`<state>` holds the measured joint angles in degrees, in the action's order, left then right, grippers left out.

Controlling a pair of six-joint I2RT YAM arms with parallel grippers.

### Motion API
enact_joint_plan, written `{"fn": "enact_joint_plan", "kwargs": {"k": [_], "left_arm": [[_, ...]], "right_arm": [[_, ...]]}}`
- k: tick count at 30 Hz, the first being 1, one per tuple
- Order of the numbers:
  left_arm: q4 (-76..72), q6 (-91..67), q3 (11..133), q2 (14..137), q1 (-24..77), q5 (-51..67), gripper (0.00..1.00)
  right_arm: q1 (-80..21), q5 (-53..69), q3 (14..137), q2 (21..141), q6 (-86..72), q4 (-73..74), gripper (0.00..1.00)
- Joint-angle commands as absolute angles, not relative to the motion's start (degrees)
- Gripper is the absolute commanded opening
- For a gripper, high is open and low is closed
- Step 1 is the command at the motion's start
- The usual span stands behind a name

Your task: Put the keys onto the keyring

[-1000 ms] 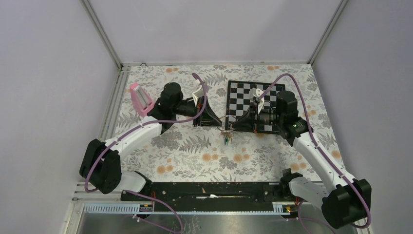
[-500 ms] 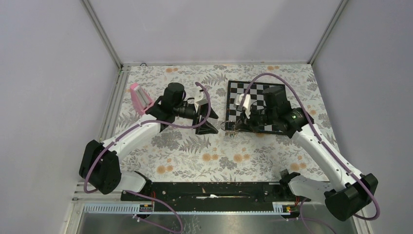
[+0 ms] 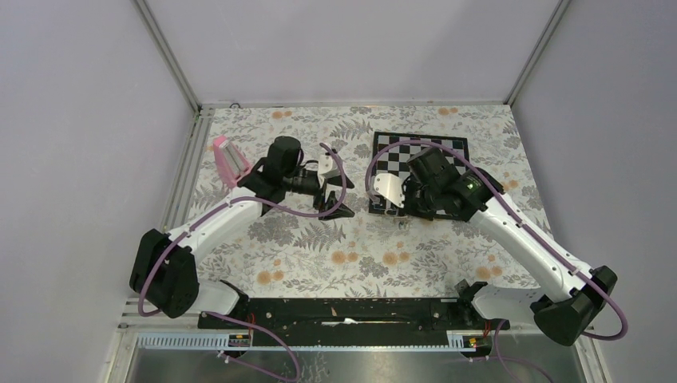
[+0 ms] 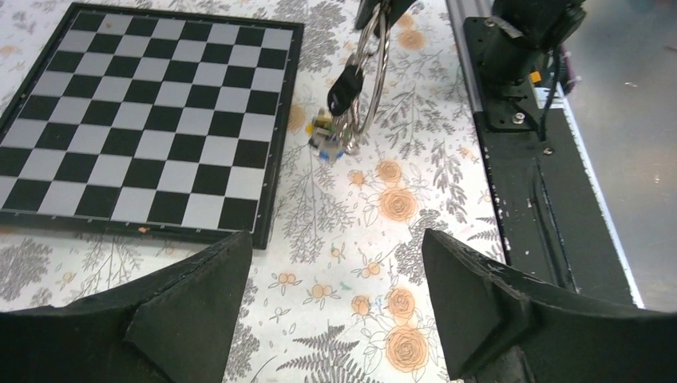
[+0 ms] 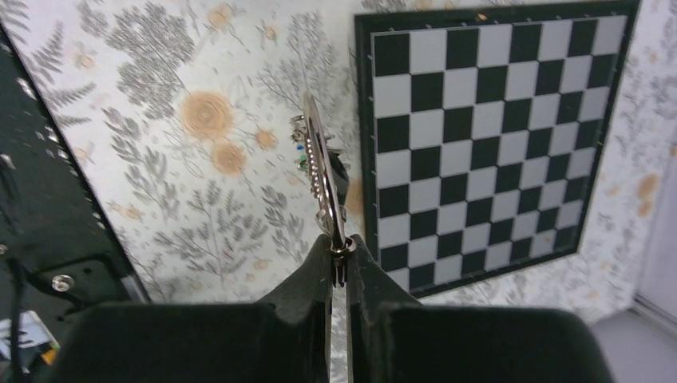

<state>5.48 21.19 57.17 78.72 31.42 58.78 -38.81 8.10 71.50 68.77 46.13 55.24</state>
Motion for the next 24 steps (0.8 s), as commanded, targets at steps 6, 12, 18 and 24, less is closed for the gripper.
{"fn": "enact_joint_plan", "kwargs": {"k": [6,12,18,24], "left_arm": [[0.29,20.7,55.73,75.83,27.63,55.2,0.86],[0.24,20.25,55.58,76.17,26.17,55.72,0.87],[1.88,22.01,57.11,76.47,25.34,55.02,0.87],[3.29,22.11,58.01,75.99,24.3,54.45,0.87]], "right_arm": [[-41.04,-12.31,75.26,71.1,57.41,64.24,0.0],[-41.79,-21.08,74.39,71.21,60.82,63.05,0.0],[-42.55,-25.0,75.05,72.42,62.6,64.46,0.0],[-43.0,-22.19,78.21,73.18,61.48,64.21,0.0]]}}
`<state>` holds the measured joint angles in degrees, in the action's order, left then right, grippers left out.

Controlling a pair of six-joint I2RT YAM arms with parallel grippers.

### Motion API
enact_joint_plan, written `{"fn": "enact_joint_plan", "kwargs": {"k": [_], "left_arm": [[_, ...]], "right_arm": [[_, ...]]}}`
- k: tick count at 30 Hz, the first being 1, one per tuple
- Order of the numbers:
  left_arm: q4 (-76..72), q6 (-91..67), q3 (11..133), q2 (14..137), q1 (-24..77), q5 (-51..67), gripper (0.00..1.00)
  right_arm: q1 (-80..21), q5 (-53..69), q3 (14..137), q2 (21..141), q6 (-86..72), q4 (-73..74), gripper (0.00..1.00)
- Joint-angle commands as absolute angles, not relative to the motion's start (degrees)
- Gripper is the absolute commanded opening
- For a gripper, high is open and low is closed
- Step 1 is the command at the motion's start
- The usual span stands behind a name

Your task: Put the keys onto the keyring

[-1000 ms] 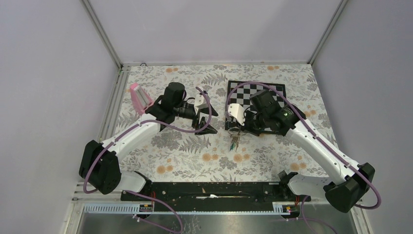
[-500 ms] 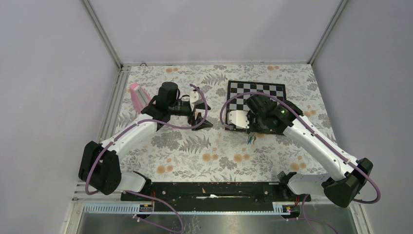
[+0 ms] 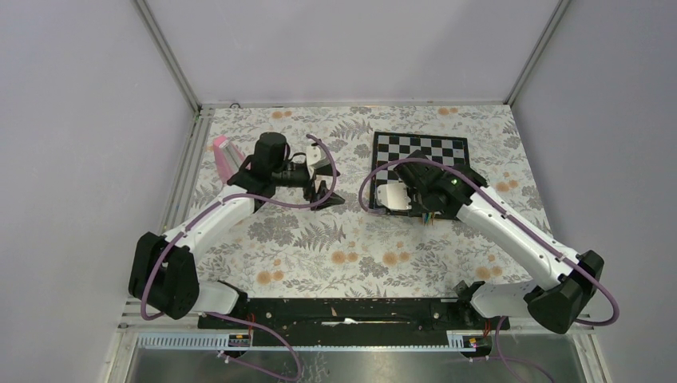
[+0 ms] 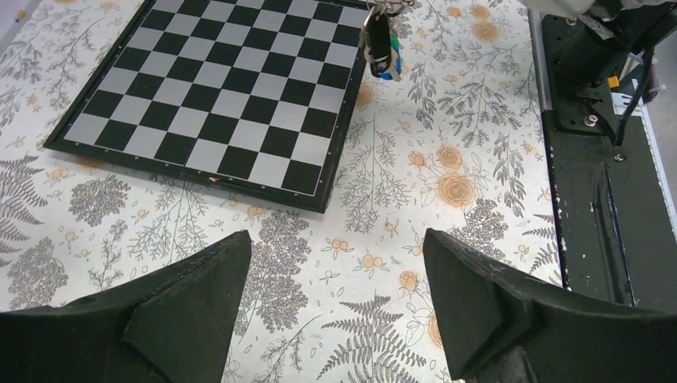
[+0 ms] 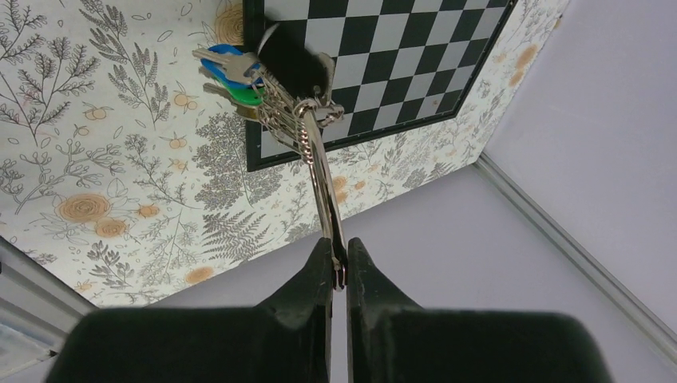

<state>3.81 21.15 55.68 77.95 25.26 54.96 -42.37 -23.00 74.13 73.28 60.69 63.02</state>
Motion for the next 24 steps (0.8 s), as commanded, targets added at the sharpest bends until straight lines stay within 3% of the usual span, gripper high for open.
{"fn": "enact_joint_plan", "kwargs": {"k": [1,10,12,17,24], "left_arm": [[3.32,22.05,58.01,75.8,24.15,54.18,0.87],[1.28,19.51,57.57,73.3,22.21,42.51,0.88],[2.79,22.82,57.69,72.99,22.07,45.27,0.88],[13.76,39.15,59.12,74.33,23.01,64.63,0.89],[28.37,52.72,67.41,79.15,31.73,67.06,0.9]], "right_arm": [[-43.06,-19.96,79.51,73.09,61.12,64.32,0.0],[-43.12,-0.6,88.88,74.73,58.18,72.16,0.0],[-43.15,1.22,90.82,76.05,57.81,75.17,0.0],[-43.11,13.72,92.53,76.42,60.45,78.54,0.0],[-43.07,25.85,88.56,74.09,61.86,73.99,0.0]]}}
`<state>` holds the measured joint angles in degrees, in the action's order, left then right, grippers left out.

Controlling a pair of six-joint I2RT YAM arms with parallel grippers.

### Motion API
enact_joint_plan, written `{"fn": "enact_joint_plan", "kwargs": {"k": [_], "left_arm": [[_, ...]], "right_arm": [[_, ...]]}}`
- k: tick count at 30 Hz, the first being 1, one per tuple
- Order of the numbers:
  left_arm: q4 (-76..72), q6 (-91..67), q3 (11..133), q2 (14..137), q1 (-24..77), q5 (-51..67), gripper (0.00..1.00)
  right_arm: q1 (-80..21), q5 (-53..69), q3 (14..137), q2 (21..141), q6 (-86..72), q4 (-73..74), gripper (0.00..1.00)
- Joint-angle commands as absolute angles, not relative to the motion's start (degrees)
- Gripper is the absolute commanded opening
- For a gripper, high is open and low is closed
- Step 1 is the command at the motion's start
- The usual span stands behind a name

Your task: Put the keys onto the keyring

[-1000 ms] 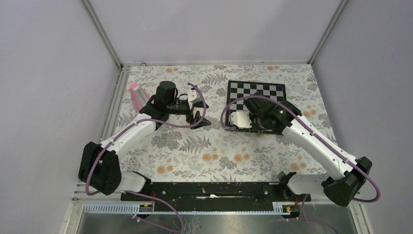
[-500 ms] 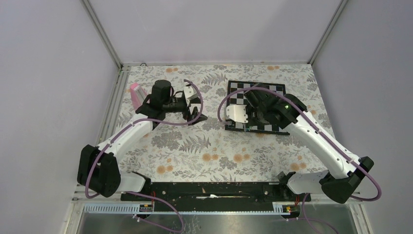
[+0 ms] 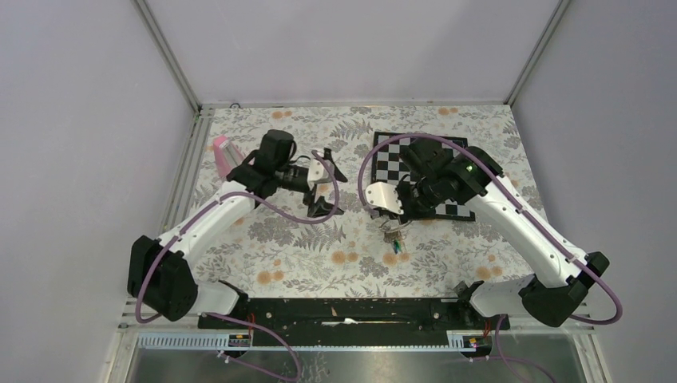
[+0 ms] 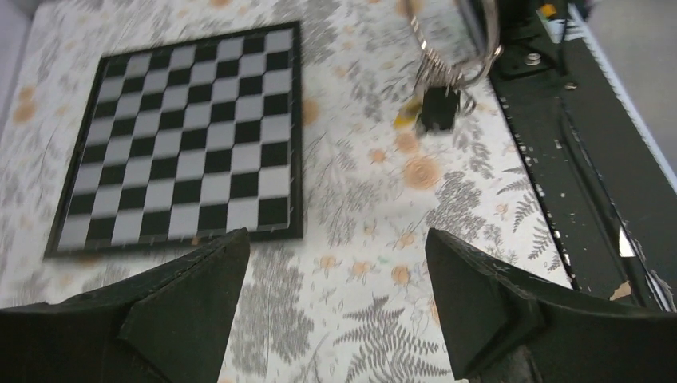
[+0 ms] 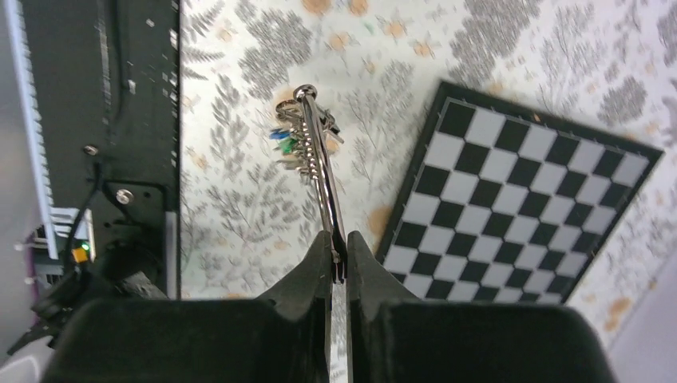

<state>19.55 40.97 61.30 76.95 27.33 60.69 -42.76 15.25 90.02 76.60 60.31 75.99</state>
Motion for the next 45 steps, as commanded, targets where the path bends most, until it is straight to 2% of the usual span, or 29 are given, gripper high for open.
{"fn": "enact_joint_plan", "kwargs": {"k": [1,6,15,20,31,34,36,38,40,45], "left_arm": [[29.69,53.94,68.25,79.98,33.09,67.15,0.91],[33.65,58.54,72.21,84.59,39.7,67.03,0.9],[40.52,65.24,76.46,88.98,45.99,67.27,0.61],[40.52,65.37,76.46,89.41,46.49,68.37,0.51],[40.52,66.48,73.41,90.49,47.46,70.62,0.35],[40.52,66.32,73.54,91.0,47.55,71.16,0.23],[40.6,66.18,73.73,91.09,47.55,70.48,0.1],[40.55,65.93,73.74,90.73,47.55,68.74,0.03],[39.71,64.83,73.12,89.91,47.35,66.21,0.0],[25.91,50.67,68.37,85.68,45.09,58.43,0.0]], "right_arm": [[-43.08,27.35,87.85,73.51,61.87,73.08,0.0],[-43.13,30.65,85.63,71.9,60.99,69.92,0.0],[-43.1,32.7,82.71,70.63,59.6,67.77,0.0],[-43.15,32.38,81.26,70.07,59.07,66.66,0.0],[-43.13,30.75,79.82,68.8,58.21,65.24,0.0],[-43.1,30.1,78.88,68.45,57.77,64.62,0.0],[-43.14,29.29,78.2,68.1,57.44,64.24,0.0],[-43.11,27.94,77.89,67.73,57.03,64.14,0.0],[-43.07,26.41,77.71,67.33,56.62,64.2,0.0],[-43.12,21.78,77.2,66.27,55.87,64.78,0.0]]}}
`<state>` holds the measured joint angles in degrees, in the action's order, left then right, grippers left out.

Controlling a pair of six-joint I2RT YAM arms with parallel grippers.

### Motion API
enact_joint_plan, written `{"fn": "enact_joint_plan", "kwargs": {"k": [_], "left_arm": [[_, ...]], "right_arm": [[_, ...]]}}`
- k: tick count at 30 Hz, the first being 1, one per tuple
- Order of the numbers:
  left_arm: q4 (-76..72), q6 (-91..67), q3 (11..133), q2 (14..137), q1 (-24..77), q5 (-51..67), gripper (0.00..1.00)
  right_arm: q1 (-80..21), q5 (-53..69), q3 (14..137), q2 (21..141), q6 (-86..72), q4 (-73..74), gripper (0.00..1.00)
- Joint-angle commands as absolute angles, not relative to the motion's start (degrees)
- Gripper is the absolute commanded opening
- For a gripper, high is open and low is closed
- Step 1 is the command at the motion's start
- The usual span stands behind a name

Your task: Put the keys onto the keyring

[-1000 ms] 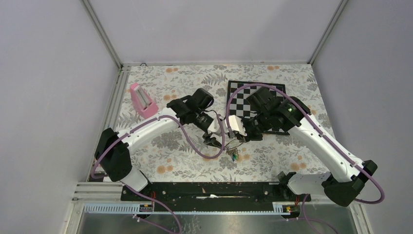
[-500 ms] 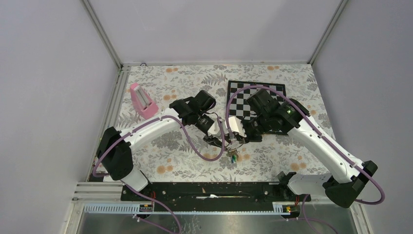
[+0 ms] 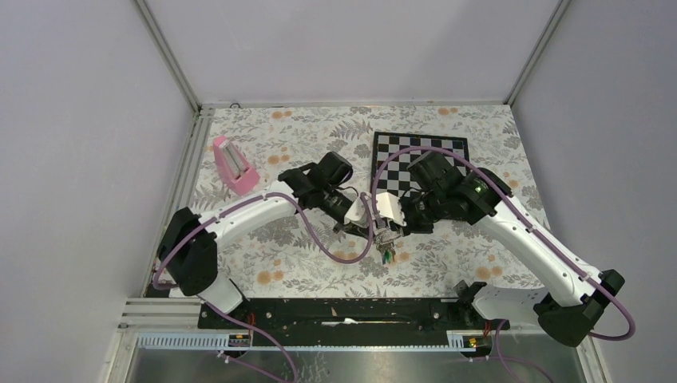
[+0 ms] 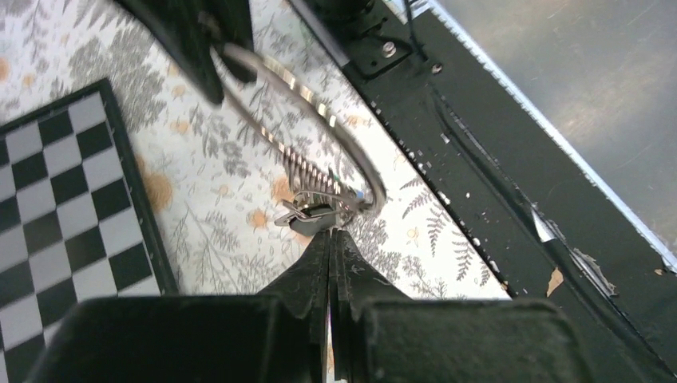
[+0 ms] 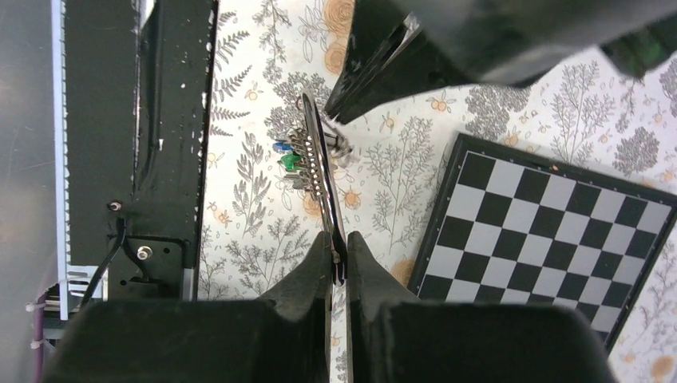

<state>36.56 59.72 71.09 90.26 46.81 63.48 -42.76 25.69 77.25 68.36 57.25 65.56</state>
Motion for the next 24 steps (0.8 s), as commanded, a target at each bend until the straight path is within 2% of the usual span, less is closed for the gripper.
{"fn": "enact_joint_plan", "kwargs": {"k": [1,6,11,16,20,24], "left_arm": [[22.79,47.42,67.26,84.69,44.48,56.79,0.0],[10.1,34.78,62.72,81.29,41.8,49.21,0.0],[11.39,36.93,61.6,80.22,41.22,50.59,0.0],[15.0,40.14,61.94,79.05,40.45,49.68,0.3],[14.9,37.78,62.12,77.38,37.57,48.65,0.45],[12.22,30.4,61.66,75.35,32.18,45.8,0.67]], "right_arm": [[-43.14,20.91,76.98,65.98,55.75,64.91,0.0],[-43.12,19.81,74.18,65.51,55.06,65.31,0.0],[-43.12,19.84,75.85,65.18,54.8,65.33,0.0],[-43.15,18.92,77.15,66.14,54.14,65.56,0.0],[-43.14,20.43,78.03,67.64,52.57,64.84,0.0],[-43.07,22.64,78.41,69.56,49.24,61.76,0.0]]}}
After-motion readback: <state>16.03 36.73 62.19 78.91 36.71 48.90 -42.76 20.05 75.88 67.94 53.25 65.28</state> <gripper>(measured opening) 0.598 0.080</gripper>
